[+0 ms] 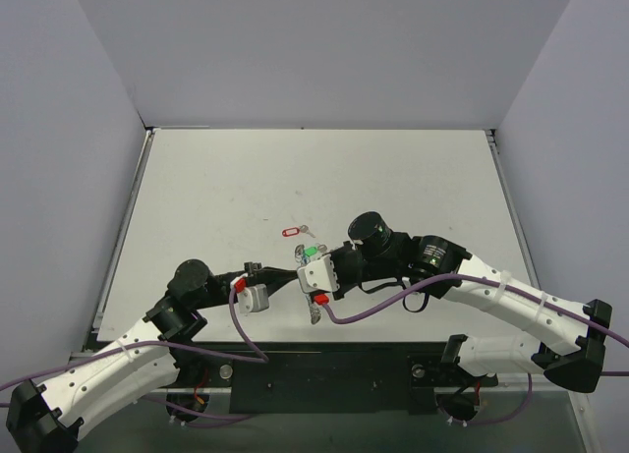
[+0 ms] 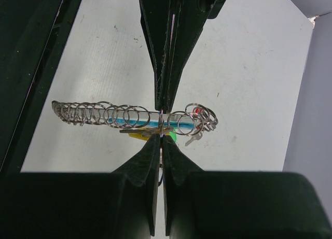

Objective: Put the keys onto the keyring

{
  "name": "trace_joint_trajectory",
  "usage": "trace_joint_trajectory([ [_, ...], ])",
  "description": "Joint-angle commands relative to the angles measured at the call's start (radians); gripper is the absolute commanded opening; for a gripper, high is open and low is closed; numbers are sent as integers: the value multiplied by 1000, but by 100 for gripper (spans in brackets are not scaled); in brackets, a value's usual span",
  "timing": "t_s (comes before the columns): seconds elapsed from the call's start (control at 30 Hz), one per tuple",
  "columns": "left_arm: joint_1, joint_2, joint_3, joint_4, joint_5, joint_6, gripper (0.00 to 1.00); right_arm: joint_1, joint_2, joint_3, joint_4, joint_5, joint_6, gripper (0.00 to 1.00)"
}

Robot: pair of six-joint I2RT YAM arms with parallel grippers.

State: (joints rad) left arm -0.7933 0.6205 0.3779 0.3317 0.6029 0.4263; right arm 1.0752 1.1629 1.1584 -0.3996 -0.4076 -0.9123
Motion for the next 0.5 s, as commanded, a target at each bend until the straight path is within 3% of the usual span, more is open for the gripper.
trace_joint_trajectory([
  [0.0,-6,-13,18,61,8,-9,0,12,3,-2,41,-22,20,0],
  [0.47,-4,-13,18,63,11,-11,0,20,14,3,41,-31,23,0],
])
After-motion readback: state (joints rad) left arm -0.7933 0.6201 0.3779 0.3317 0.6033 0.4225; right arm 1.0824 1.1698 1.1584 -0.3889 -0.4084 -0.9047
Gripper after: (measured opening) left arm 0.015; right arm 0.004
